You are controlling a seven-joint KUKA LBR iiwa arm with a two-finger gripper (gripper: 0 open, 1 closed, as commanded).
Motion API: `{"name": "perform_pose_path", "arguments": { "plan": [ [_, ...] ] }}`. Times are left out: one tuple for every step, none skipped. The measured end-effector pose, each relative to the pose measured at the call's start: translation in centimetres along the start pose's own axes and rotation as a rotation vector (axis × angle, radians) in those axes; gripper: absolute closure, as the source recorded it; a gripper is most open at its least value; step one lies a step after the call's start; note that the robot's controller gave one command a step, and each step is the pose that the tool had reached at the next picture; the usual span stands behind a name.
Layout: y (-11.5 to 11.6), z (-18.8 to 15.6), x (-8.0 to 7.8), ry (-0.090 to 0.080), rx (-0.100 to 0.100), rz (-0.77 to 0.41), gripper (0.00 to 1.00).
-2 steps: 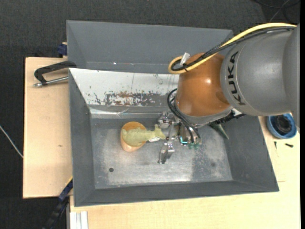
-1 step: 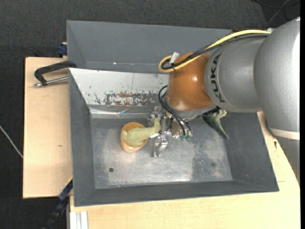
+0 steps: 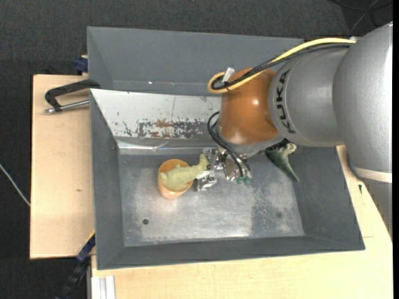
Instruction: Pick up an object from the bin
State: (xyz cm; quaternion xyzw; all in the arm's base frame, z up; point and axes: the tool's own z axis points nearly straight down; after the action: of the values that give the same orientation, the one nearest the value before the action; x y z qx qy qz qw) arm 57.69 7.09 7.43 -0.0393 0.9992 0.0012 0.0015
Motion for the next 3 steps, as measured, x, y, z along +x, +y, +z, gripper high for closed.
{"name": "perform_pose_path", "arguments": {
  "plan": [
    [0.0, 0.1, 0.0, -0.004, 0.0, 0.0, 0.0],
    [0.0, 0.0, 0.0, -0.002, -0.001, 0.0, 1.0],
    [3.7, -0.8, 0.8, -0.001, 0.0, -0.072, 1.0]
  ]
}}
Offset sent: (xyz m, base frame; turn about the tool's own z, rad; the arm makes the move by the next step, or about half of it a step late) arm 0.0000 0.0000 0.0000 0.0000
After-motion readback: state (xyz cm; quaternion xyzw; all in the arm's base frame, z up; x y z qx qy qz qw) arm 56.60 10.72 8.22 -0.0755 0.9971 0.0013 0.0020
